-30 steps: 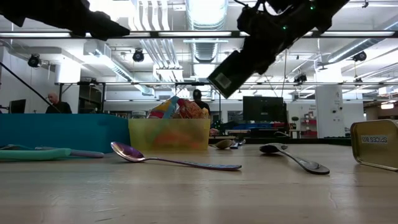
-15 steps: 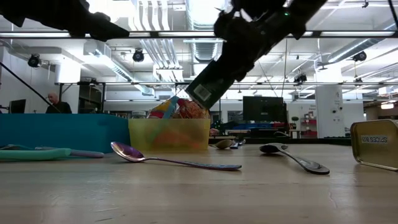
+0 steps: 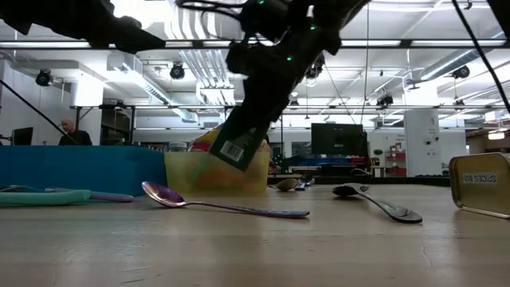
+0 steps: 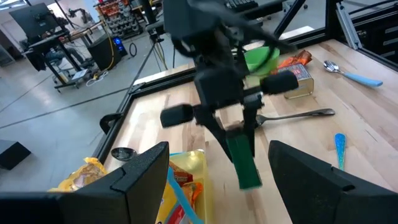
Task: Pick & Place Food Item
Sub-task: Put the green spice can into the green bin
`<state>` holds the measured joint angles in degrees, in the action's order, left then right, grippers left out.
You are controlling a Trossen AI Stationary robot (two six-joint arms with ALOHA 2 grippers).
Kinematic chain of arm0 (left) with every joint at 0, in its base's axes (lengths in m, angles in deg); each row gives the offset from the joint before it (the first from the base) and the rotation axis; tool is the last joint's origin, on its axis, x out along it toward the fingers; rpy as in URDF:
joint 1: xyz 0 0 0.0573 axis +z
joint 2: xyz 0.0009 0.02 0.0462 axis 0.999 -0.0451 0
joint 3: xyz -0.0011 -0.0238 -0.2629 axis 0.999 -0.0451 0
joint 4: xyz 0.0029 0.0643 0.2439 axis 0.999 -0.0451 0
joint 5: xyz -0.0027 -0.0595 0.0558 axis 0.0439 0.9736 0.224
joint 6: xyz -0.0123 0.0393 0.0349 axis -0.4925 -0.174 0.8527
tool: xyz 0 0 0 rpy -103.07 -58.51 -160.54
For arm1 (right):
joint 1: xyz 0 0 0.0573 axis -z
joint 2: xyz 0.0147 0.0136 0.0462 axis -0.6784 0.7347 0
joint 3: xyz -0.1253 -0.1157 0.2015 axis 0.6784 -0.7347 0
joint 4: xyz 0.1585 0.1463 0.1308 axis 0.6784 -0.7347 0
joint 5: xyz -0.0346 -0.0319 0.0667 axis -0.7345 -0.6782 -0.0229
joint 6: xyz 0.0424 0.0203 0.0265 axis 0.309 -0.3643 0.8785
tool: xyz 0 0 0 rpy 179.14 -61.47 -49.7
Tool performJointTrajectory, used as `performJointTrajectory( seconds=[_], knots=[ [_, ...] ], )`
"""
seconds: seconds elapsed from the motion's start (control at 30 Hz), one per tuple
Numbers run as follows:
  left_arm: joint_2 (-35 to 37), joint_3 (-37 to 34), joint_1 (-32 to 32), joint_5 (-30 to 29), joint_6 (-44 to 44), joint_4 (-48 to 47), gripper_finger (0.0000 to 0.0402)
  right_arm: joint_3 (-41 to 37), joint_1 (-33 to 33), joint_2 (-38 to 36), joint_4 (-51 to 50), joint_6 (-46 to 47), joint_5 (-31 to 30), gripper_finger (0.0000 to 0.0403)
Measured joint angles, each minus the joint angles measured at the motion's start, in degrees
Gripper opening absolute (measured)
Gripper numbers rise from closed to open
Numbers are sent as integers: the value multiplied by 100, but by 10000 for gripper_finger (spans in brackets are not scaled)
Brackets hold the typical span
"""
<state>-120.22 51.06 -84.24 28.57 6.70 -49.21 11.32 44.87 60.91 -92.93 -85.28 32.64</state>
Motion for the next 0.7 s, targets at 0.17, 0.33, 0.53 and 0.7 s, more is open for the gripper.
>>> performJointTrajectory(
  seconds=[0.17, 0.33, 0.53, 0.7],
  knots=[
    [0, 0, -2, 0, -13, -2, 276, 585, 0, 463, -640, -29, 71, 130],
    [2, 0, -1, 0, -11, -2, 276, 900, 30, 832, -929, -33, 60, 117],
    [0, 0, 0, 0, -11, -3, 276, 950, 85, 896, -928, -21, 124, 124],
    [1, 0, 1, 0, -9, -2, 276, 928, 91, 896, -969, -25, 172, 186]
  ],
)
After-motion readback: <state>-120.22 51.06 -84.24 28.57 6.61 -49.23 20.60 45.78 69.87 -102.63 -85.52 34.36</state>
